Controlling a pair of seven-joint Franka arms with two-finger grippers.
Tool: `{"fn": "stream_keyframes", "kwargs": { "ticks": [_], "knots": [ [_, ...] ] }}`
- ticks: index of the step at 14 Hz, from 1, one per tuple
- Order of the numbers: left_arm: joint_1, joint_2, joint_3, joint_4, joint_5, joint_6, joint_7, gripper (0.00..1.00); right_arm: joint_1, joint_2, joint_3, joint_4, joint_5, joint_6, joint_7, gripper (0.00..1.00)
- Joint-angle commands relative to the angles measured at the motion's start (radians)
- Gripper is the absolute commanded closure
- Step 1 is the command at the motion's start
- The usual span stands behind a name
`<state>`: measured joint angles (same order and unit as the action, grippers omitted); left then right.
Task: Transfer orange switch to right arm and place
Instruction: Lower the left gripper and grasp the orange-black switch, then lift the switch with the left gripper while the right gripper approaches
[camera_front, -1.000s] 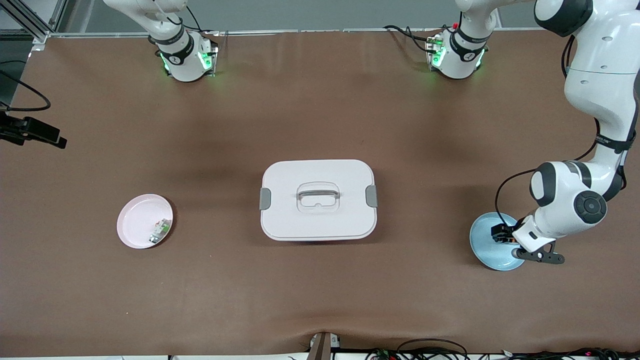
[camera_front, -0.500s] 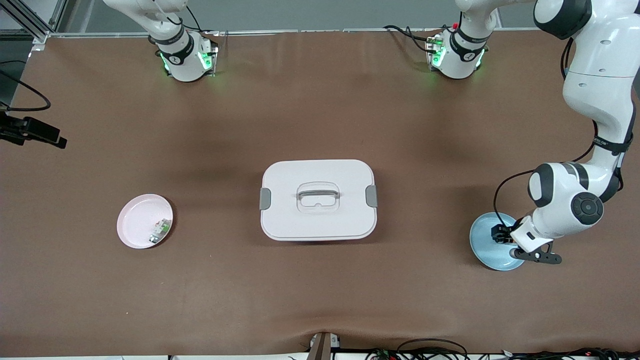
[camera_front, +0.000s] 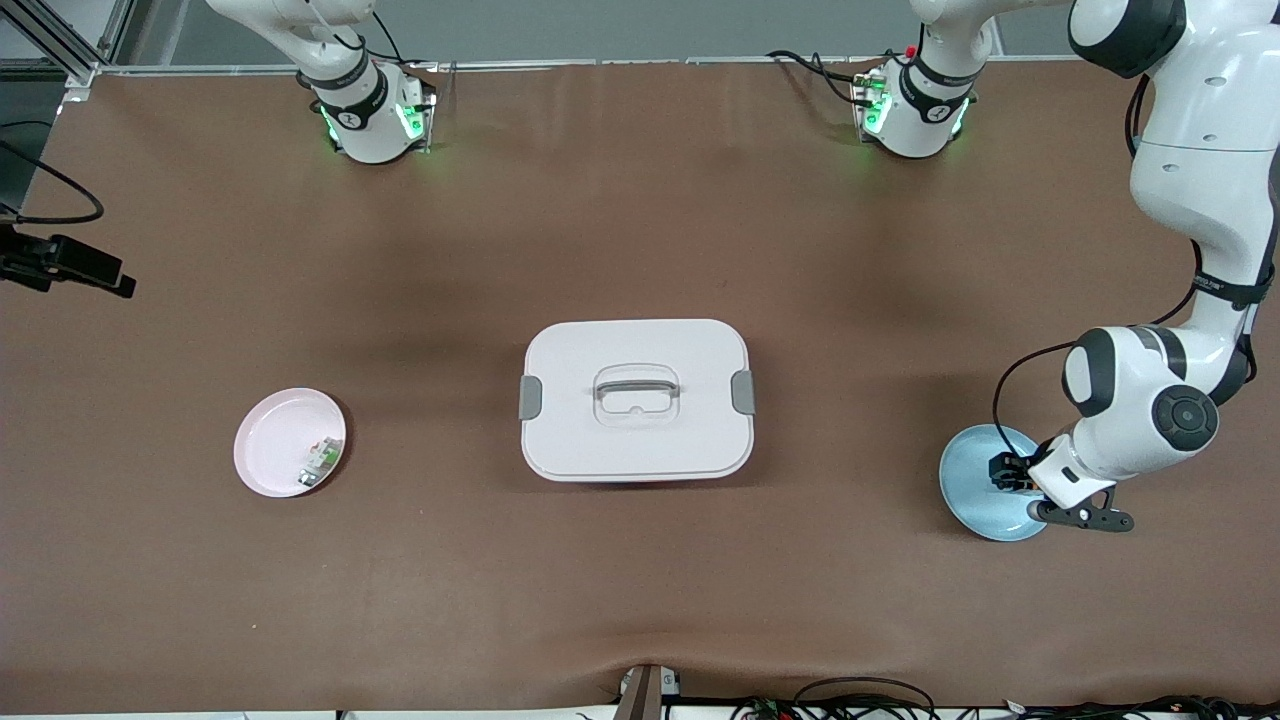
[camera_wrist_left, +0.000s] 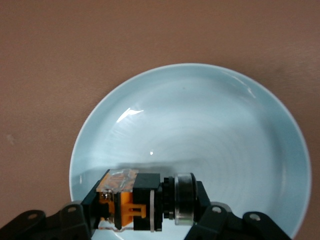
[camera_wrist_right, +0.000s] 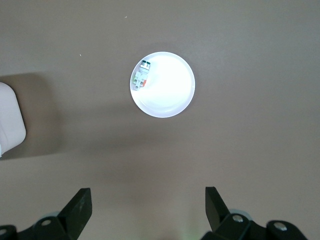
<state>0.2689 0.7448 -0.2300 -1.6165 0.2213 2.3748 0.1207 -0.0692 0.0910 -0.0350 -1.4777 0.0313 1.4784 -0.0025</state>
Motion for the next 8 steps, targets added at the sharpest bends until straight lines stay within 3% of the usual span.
{"fn": "stream_keyframes", "kwargs": {
  "ticks": [1, 4, 8],
  "knots": [
    [0.006, -0.094, -0.066, -0.003, -0.007, -0.119, 0.014, 1.00, -0.004, 0.016, 0.011, 0.019, -0.008, -0.012, 0.002, 0.00],
    [-0.003, -0.157, -0.121, -0.002, -0.095, -0.198, -0.041, 1.00, 0.017, 0.023, 0.017, 0.017, 0.002, -0.020, 0.001, 0.00],
    [0.001, -0.211, -0.169, -0.002, -0.248, -0.313, -0.293, 1.00, 0.092, 0.027, 0.017, 0.008, 0.019, -0.018, 0.009, 0.00]
  ]
}}
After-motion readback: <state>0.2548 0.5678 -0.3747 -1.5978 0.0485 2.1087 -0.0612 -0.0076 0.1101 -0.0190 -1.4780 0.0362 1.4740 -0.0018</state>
